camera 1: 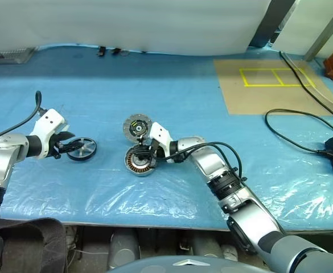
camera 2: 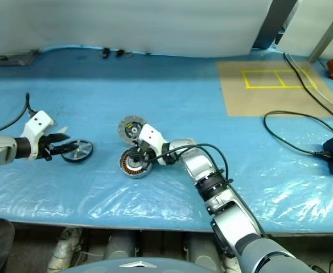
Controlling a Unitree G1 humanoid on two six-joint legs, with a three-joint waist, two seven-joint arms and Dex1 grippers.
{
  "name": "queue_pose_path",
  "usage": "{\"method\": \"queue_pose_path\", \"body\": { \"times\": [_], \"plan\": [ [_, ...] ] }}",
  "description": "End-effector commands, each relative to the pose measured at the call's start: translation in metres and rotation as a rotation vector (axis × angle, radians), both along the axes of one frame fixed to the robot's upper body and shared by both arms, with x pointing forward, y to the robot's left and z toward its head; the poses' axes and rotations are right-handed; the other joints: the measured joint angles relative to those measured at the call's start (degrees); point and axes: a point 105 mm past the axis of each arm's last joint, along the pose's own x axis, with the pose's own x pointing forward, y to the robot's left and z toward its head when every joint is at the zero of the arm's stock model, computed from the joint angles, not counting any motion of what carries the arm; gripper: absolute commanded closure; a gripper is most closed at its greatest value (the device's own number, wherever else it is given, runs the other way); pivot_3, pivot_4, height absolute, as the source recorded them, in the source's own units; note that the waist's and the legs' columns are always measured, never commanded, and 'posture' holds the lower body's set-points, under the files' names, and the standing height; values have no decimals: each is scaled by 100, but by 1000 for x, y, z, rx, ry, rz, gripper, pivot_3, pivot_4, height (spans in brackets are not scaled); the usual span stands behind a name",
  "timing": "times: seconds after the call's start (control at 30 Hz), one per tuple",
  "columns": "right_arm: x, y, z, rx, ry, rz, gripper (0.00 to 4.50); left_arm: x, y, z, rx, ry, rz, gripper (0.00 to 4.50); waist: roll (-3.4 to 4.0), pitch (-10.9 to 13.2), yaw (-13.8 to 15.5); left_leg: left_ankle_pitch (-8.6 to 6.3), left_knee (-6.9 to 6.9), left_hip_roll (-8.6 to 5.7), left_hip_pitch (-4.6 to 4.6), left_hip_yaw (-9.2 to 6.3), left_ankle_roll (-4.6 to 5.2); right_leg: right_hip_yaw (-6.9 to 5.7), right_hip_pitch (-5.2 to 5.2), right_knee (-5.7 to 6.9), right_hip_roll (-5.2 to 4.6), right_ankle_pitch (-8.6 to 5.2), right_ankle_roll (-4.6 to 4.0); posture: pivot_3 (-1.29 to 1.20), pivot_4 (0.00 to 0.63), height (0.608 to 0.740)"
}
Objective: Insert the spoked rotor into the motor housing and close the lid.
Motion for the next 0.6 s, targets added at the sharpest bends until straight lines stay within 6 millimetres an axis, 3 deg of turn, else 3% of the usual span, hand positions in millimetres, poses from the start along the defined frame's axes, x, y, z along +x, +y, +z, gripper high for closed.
{"method": "queue_pose_path", "body": {
  "times": [0.03, 0.33, 0.6],
  "plan": [
    [-1, 5, 10, 22, -35, 21, 4500, -3, -4, 6, -18, 4, -6, 1905, 0, 0, -4, 0, 0, 0, 0, 0, 0, 0, 0, 0, 0, 0, 0, 0, 150, 740],
    [-1, 4, 12, 39, -28, 10, 4500, -9, 8, -12, 63, 68, 31, 1905, 0, 0, -3, 0, -3, 0, 0, 0, 0, 0, 0, -3, 1, 0, 0, 0, 150, 740],
    [-2, 6, 12, 39, -33, 17, 4500, -13, 5, -16, 56, 82, 22, 1905, 0, 0, -6, 0, -4, 0, 0, -1, 0, 0, 0, -3, 0, 0, 0, 0, 150, 740]
  ]
}}
